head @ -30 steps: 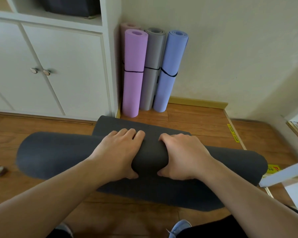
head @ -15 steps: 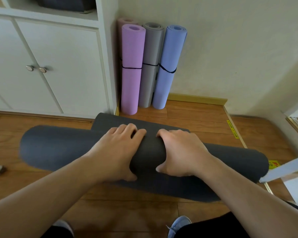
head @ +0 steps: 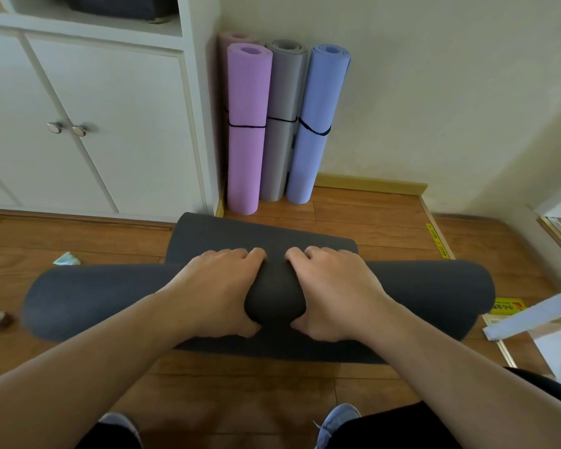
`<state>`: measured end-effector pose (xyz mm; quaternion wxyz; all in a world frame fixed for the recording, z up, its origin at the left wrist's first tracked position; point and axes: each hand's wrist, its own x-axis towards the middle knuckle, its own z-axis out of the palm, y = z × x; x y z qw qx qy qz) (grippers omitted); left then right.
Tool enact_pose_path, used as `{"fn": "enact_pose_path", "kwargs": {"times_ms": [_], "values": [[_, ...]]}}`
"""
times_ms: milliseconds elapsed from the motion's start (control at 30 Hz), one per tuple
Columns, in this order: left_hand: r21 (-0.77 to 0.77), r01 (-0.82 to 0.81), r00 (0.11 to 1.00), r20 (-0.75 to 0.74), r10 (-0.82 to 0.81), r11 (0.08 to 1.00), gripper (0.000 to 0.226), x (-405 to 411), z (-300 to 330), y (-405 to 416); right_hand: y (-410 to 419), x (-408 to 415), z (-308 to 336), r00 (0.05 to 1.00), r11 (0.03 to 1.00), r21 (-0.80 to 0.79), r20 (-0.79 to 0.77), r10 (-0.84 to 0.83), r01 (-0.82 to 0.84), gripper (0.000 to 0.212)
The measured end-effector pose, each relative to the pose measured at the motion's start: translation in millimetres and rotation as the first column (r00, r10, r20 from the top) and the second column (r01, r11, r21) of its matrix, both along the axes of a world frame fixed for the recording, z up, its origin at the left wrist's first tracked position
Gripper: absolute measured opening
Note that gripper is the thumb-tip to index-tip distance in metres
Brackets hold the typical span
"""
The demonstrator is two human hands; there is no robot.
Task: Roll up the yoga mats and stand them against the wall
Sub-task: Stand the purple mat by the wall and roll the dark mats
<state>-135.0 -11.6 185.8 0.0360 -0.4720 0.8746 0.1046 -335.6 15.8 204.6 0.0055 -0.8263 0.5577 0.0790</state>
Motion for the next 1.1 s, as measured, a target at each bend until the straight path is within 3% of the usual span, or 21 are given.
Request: {"fn": "enact_pose_path", "kwargs": {"times_ms": [100,200,367,533,700,800,933,1100], "values": [[-0.156,0.037,0.998,0.049,-0.03,0.987,0.122,-3.7,-9.8,5.7,-3.7,-1.9,6.0,0.997,0.996,0.061,0.029,-0.068,0.066,0.087],[-0.227,0.045,0.998,0.063,-0.031,0.973,0.107,-9.5,-13.4,5.6,-2.0,-3.1,5.9,0.995,0.99,0.12,0.059,-0.08,0.072,0.086],[-0.096,0.015,1.0,0.009,-0.014,0.995,0.087,-4.8,-2.0,-2.4,11.7,5.5,-1.6,0.997,1.0,-0.024,-0.073,-0.015,0.013,0.127],[0.029,0.003,1.0,-0.017,-0.003,1.0,0.09,1.1,-0.9,-4.8,4.5,3.5,-9.1,1.0,0.997,-0.072,-0.016,0.016,-0.017,0.099],[-0.145,0.043,0.999,0.038,-0.037,0.988,0.119,-3.1,-13.6,2.3,-1.4,-2.0,-2.0,0.998,0.998,0.01,0.024,-0.058,0.058,0.094],[-0.155,0.036,0.999,0.027,-0.033,0.987,0.098,-8.4,-13.8,2.6,0.7,-2.5,-1.8,0.997,0.996,0.065,0.035,-0.067,0.065,0.1],[-0.028,0.005,1.0,-0.01,-0.005,1.0,0.089,-6.0,-4.2,-1.2,11.1,4.0,-3.1,0.999,1.0,-0.026,-0.048,0.0,-0.001,0.122],[0.092,0.009,1.0,-0.014,-0.008,0.996,0.089,-2.6,-3.5,-1.3,5.6,6.3,-7.9,1.0,1.0,-0.008,-0.014,0.016,-0.016,0.1]]}}
